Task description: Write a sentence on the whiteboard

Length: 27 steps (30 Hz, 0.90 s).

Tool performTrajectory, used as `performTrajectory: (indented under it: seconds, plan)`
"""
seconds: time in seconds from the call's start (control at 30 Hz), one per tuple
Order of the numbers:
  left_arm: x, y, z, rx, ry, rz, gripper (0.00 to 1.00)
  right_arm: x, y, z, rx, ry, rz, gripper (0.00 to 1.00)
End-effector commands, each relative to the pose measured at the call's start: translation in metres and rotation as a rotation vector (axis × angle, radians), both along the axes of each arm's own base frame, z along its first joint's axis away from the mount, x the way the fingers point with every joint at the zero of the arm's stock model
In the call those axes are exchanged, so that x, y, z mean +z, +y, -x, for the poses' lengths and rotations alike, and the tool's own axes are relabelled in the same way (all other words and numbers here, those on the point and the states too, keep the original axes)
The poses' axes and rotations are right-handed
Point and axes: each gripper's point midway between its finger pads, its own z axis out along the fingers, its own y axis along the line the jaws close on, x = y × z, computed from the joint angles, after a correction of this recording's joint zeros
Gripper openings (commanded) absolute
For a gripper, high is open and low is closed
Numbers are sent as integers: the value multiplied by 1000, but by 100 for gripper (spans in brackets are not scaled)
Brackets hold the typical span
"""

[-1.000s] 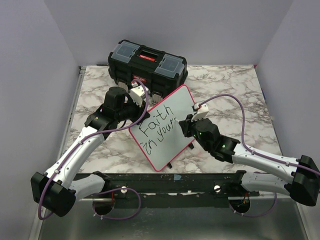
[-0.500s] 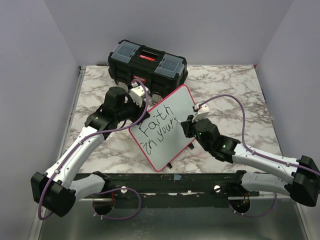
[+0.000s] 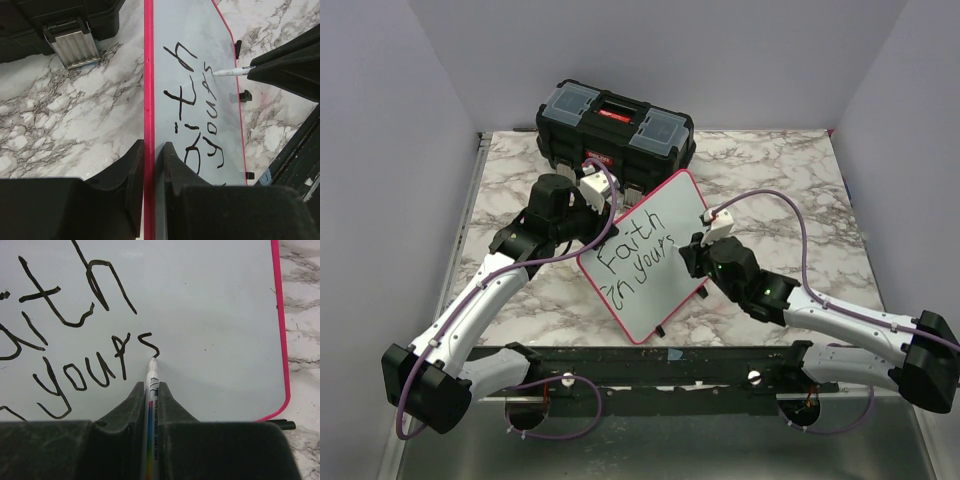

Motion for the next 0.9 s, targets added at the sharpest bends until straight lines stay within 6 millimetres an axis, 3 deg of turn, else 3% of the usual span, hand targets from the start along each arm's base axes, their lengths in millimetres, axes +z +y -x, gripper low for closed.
performTrajectory:
  seconds: [0.0,0.23,0.47,0.63,0.87]
  plan:
    - [7,0,-3,-22,-64,-22,0,-17,10,9,79,65,50,1]
    - [8,0,-3,-23,-66,-21,0,17,16,7,82,14,-37,1]
    - [8,0,-3,-22,-65,-22,0,52,0,10,37,-59,-139,1]
    - [7,0,-3,-23,-65,-22,0,55,-15,3,-50,-79,-132,1]
    - [8,0,-3,-23,-67,-21,0,40,-20,-7,-121,-63,-81,1]
